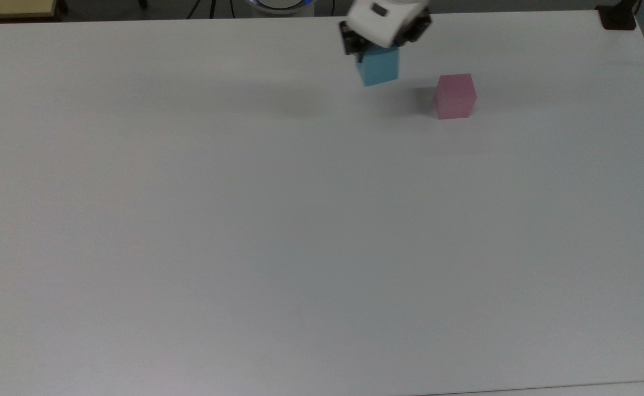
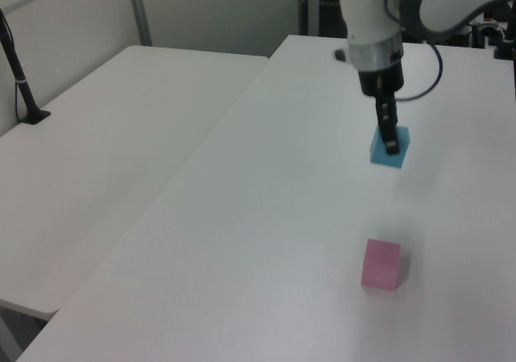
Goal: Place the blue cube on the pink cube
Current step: 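Carry the blue cube over the pink cube and lower it, then open the gripper to release the blue cube onto the pink cube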
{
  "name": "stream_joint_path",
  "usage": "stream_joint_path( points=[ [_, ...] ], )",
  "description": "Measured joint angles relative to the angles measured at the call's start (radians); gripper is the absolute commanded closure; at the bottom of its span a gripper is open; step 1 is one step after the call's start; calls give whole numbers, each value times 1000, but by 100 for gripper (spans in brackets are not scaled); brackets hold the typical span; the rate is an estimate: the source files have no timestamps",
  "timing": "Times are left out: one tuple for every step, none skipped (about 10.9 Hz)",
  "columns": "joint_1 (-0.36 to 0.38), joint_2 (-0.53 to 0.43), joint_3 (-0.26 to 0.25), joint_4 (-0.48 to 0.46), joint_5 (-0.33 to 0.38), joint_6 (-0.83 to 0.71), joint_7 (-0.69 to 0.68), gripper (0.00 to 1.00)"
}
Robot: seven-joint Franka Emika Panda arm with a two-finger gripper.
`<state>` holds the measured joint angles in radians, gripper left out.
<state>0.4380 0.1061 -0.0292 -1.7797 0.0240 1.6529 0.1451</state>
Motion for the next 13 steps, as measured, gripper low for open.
stream_joint_path(
  points=[
    [52,40,2,33,0,0,46,68],
    [99,79,2,66,0,0,81,68],
    [137,109,2,91,0,0,105,66],
    [165,129,2,106,9,0,124,66],
    [184,144,2,113,27,0,136,66],
    [191,157,2,116,47,0,144,66],
    [194,174,2,119,54,0,151,66],
    [197,196,2,131,58,0,155,66],
    [200,222,2,152,59,0,157,66],
    [205,245,2,171,59,0,157,66],
    [211,262,2,183,59,0,157,66],
    [215,270,2,189,59,0,158,66],
    [218,274,2,194,61,0,159,66]
  ],
)
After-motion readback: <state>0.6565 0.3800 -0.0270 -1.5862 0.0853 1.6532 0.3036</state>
